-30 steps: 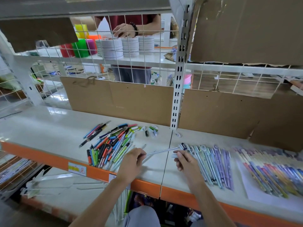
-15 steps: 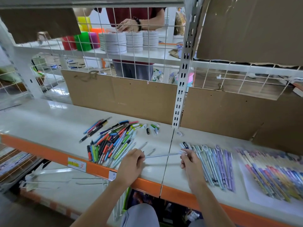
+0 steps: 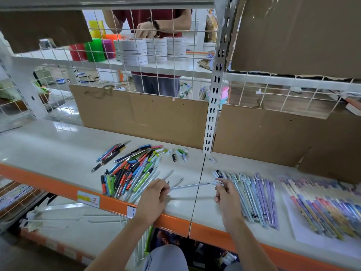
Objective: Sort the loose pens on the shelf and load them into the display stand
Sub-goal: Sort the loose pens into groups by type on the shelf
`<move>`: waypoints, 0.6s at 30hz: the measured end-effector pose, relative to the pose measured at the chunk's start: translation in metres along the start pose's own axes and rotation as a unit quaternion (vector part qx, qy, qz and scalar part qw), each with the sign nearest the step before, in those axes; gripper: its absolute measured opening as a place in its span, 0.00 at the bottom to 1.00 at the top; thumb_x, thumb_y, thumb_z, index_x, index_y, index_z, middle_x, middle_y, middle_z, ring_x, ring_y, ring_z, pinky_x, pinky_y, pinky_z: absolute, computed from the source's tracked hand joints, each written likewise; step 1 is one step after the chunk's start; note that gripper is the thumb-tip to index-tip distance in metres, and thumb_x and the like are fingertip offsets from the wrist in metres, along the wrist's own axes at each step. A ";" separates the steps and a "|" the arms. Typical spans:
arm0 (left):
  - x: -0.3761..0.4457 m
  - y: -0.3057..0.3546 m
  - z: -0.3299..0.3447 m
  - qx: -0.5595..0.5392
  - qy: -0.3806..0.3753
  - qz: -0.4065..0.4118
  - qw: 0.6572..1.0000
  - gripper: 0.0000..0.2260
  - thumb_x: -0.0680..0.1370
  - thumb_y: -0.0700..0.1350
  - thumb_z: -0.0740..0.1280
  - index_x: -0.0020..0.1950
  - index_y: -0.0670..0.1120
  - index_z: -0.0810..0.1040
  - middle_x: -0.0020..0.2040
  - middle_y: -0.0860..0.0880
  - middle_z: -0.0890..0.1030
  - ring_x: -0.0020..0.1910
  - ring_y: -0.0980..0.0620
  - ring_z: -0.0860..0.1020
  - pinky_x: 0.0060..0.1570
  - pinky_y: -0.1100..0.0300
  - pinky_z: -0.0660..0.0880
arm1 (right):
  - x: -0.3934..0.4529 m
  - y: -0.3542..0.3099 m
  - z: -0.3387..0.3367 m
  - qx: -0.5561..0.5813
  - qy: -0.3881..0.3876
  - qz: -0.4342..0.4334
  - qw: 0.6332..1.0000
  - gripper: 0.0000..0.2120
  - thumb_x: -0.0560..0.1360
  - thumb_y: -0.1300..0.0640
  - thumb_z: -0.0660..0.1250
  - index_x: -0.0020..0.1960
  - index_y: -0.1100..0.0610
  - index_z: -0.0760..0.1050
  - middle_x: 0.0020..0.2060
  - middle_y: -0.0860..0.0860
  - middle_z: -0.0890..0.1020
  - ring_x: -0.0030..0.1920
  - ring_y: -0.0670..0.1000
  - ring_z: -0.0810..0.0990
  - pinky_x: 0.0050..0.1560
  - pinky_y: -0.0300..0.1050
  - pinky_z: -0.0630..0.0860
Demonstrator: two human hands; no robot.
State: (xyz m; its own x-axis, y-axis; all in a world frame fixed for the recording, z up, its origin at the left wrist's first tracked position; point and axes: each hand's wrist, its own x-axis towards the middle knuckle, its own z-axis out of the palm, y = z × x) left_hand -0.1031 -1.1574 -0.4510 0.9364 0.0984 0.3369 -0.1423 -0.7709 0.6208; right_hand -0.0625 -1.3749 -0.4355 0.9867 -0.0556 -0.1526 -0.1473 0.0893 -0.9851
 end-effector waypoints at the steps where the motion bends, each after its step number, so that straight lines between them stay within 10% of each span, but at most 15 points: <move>1: 0.000 0.000 0.000 -0.002 -0.002 -0.003 1.000 0.05 0.73 0.36 0.67 0.45 0.45 0.76 0.43 0.51 0.77 0.44 0.55 0.76 0.46 0.58 0.75 | -0.001 -0.001 0.000 -0.002 0.001 0.000 1.000 0.09 0.80 0.63 0.58 0.54 0.53 0.75 0.34 0.49 0.71 0.29 0.46 0.67 0.35 0.42 0.66; 11: 0.002 0.002 0.001 0.065 -0.001 0.046 0.997 0.03 0.73 0.44 0.66 0.46 0.47 0.76 0.45 0.53 0.73 0.42 0.55 0.72 0.43 0.59 0.73 | -0.009 -0.008 0.001 -0.077 -0.055 -0.032 0.995 0.05 0.78 0.56 0.64 0.52 0.51 0.77 0.30 0.47 0.69 0.29 0.46 0.66 0.34 0.38 0.66; 18: 0.021 0.034 0.025 0.153 -0.055 0.084 0.983 0.14 0.78 0.54 0.61 0.59 0.51 0.76 0.55 0.54 0.73 0.57 0.55 0.68 0.59 0.60 0.63 | -0.009 -0.008 0.003 -0.016 -0.038 0.001 0.999 0.08 0.76 0.57 0.68 0.43 0.62 0.74 0.38 0.53 0.83 0.37 0.48 0.80 0.44 0.42 0.76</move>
State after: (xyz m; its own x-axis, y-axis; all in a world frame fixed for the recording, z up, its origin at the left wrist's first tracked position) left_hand -0.0801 -1.1977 -0.4406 0.9393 -0.1023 0.3274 -0.2106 -0.9255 0.3148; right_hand -0.0700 -1.3725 -0.4258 0.9884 0.0212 -0.1501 -0.1511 0.0574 -0.9868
